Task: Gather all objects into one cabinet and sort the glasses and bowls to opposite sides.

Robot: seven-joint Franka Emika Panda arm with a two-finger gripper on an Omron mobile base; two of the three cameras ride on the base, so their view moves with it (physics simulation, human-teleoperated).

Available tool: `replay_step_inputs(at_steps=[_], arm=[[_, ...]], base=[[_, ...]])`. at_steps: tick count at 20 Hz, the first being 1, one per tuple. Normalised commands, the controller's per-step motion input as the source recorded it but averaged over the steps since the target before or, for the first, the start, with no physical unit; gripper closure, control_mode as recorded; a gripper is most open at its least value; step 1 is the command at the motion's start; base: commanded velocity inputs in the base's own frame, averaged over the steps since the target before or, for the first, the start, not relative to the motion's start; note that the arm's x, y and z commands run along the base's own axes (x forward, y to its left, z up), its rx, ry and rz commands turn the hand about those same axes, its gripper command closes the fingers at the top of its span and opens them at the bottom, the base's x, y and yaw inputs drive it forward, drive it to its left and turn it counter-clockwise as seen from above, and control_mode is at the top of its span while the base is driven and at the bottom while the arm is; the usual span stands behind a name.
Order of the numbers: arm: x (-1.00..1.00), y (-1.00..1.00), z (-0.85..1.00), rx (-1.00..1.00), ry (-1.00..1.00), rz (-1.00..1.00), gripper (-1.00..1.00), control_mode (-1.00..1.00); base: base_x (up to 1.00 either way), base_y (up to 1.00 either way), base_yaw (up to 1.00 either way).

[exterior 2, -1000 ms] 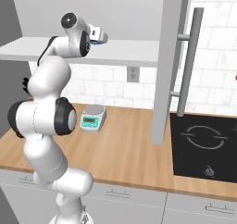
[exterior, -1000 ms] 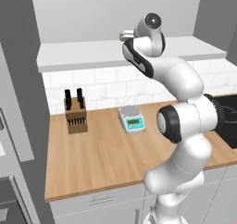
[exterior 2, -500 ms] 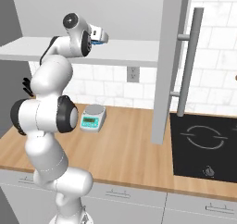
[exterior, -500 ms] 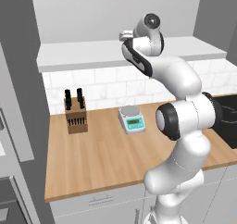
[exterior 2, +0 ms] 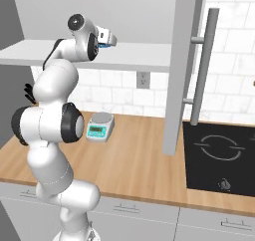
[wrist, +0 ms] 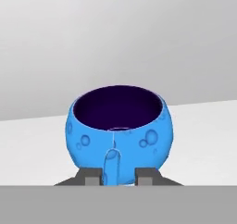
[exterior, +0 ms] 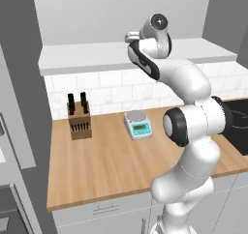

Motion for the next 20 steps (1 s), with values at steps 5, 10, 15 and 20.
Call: replay_step_inputs(at_steps=[5, 10, 15, 20], arm=[[0.00, 0.00, 0.00, 0.00, 0.00, 0.00, 1.00, -1.00], [0.00, 0.00, 0.00, 0.00, 0.00, 0.00, 1.00, -1.00], [-0.06, 0.00, 0.00, 0.00, 0.00, 0.00, 1.00, -1.00], [-0.21, 0.00, 0.08, 0.00, 0.00, 0.00, 1.00, -1.00]], base=[[0.00, 0.00, 0.00], [0.00, 0.00, 0.00], [0.00, 0.00, 0.00], [0.00, 0.00, 0.00]])
